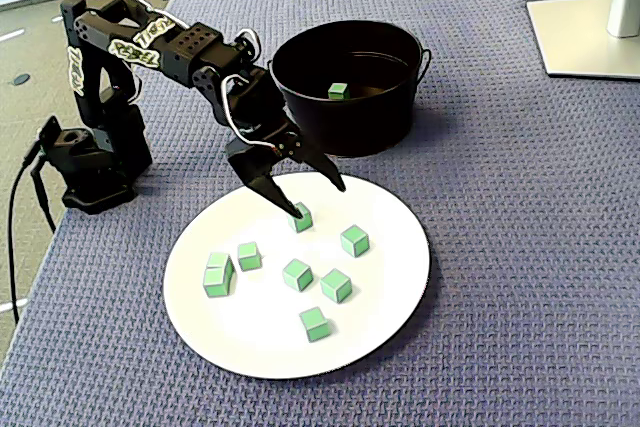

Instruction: Pick up the items on the white plate and put them in the black container.

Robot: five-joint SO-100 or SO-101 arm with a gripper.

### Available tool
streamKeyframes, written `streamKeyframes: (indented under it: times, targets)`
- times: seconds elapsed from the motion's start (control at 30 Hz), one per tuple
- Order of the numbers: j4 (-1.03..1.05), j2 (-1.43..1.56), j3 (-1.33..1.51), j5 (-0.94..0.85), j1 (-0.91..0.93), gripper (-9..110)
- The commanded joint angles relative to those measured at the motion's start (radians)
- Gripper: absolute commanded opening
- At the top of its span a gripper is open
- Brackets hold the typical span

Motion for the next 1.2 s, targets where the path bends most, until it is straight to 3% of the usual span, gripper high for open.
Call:
streamKeyframes:
  times: [0.0,0.17,0.37,0.77,0.93,1.17]
  targets:
    - [0.005,-0.006,-0.003,-0.066,-0.026,21]
    - [0.092,-0.012,-0.009,-0.239,-0.034,21]
    - [0.224,0.021,-0.071,-0.319,0.011,22]
    - [0.19,0.029,-0.012,-0.324,-0.008,20]
    - [0.156,0.026,0.006,-0.311,-0.014,15]
    - [0.14,0.032,0.028,-0.311,-0.02,1]
